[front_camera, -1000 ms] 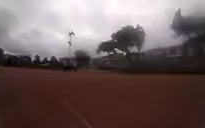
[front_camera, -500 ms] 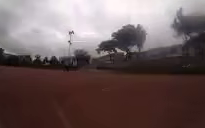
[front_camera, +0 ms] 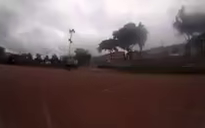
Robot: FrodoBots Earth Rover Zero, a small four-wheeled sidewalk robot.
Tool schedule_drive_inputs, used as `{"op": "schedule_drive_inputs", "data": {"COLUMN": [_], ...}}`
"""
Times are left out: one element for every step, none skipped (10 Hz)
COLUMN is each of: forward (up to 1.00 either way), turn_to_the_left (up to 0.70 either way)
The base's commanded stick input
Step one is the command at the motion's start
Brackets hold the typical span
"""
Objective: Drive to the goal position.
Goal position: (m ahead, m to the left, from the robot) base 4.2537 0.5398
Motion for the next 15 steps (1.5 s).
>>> {"op": "schedule_drive_inputs", "data": {"forward": [0.70, 0.70, 0.70, 0.70, 0.70, 0.70, 0.70, 0.70, 0.70, 0.70, 0.70, 0.70, 0.70, 0.70, 0.70], "turn_to_the_left": [0.02, 0.04, 0.06, 0.08, 0.02, 0.05, 0.04, 0.03, 0.02, 0.02, 0.03, 0.00, 0.00, 0.00, 0.00]}}
